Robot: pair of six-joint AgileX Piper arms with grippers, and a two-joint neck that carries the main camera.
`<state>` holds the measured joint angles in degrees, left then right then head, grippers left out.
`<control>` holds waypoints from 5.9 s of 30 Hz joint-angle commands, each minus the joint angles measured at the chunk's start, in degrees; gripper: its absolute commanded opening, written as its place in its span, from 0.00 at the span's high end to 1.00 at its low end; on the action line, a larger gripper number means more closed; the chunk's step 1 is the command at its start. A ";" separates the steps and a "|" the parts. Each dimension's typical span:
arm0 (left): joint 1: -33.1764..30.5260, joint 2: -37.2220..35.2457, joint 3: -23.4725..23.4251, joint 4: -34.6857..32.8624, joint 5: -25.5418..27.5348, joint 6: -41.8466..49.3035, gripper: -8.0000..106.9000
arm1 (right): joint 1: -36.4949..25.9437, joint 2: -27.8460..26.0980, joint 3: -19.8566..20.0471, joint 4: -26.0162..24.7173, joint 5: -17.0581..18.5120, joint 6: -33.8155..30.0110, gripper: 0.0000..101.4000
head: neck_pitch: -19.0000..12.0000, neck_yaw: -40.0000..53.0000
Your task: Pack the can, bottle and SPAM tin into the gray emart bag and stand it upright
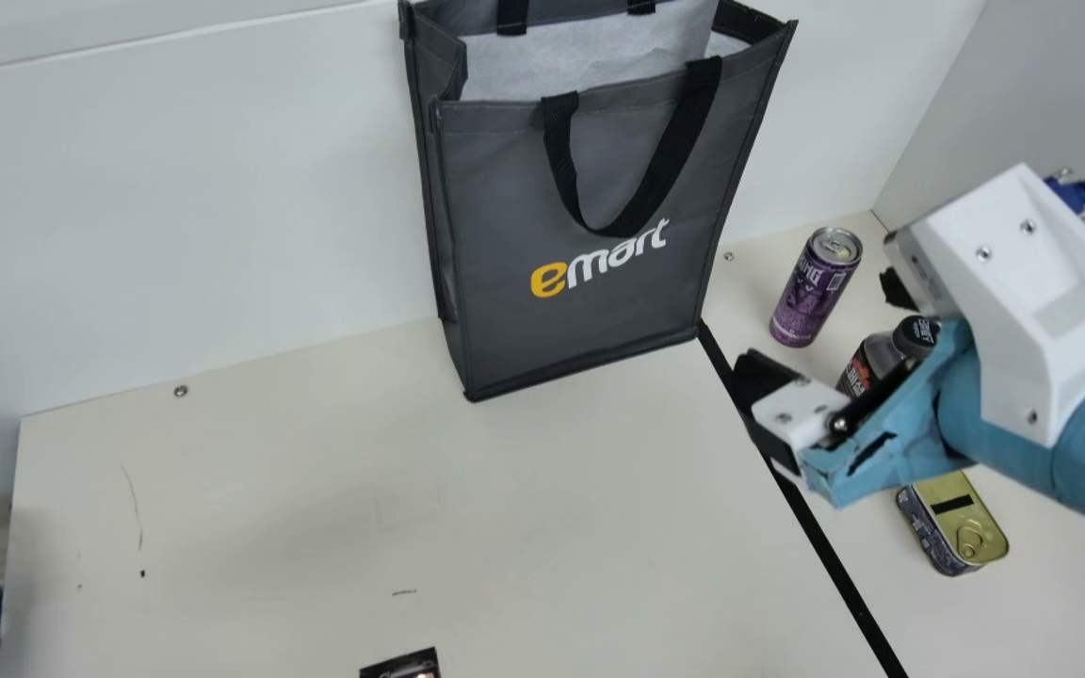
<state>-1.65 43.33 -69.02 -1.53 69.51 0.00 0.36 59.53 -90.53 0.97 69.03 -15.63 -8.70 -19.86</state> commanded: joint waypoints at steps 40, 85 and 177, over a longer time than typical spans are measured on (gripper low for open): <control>0.00 0.00 0.00 0.00 0.00 0.00 0.15 | -9.98 21.54 -24.54 15.53 0.87 -30.75 0.06 | -1.30 -0.14; 0.00 0.00 0.00 0.00 0.00 0.00 0.15 | -7.06 41.06 -40.64 23.98 0.87 -53.98 0.06 | -1.30 -0.14; 0.00 0.00 0.00 0.00 0.00 0.00 0.15 | 2.34 23.49 -22.85 19.43 0.87 -57.70 1.00 | -1.30 -0.14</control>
<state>-1.65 43.33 -69.02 -1.53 69.51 0.00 2.28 83.48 -113.71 20.53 69.91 -73.41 -8.70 -19.86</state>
